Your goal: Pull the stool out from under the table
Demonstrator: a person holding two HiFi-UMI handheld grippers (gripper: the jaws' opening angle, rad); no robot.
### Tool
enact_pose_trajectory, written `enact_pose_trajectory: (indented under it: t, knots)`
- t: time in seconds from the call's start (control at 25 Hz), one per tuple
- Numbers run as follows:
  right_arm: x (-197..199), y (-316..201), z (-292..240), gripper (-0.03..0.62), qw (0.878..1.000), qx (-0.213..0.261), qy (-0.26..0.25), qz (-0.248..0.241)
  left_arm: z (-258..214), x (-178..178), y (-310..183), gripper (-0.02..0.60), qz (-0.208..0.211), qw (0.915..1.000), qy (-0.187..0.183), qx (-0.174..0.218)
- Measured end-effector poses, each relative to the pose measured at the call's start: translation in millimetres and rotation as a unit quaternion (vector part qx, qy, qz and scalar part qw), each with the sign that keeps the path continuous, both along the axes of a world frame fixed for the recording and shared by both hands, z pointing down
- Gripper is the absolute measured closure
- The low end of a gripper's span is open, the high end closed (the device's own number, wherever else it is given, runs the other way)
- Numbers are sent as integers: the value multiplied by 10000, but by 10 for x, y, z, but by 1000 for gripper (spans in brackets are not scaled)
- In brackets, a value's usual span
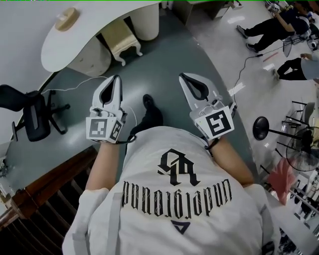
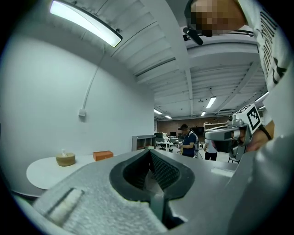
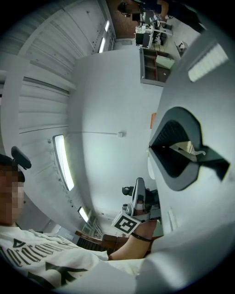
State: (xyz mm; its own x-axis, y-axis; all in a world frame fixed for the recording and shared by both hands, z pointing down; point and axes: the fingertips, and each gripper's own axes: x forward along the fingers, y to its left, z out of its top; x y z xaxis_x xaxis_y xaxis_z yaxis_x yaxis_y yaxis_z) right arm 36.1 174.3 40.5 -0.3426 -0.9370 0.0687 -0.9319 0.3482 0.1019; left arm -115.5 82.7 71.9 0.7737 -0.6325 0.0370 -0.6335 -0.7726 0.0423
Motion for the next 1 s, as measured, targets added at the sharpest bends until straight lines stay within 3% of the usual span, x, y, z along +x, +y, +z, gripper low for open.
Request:
enact_pose_trajectory:
  t: [0.6, 1.0]
  knots:
    - [-35, -2278, 171, 590, 9986, -264, 116, -435, 66, 74, -1967, 579, 116, 9998, -130, -54]
    - [-237, -3155, 425, 583, 9961, -413, 185, -756, 330, -16, -2806, 578, -31, 9997, -221, -61]
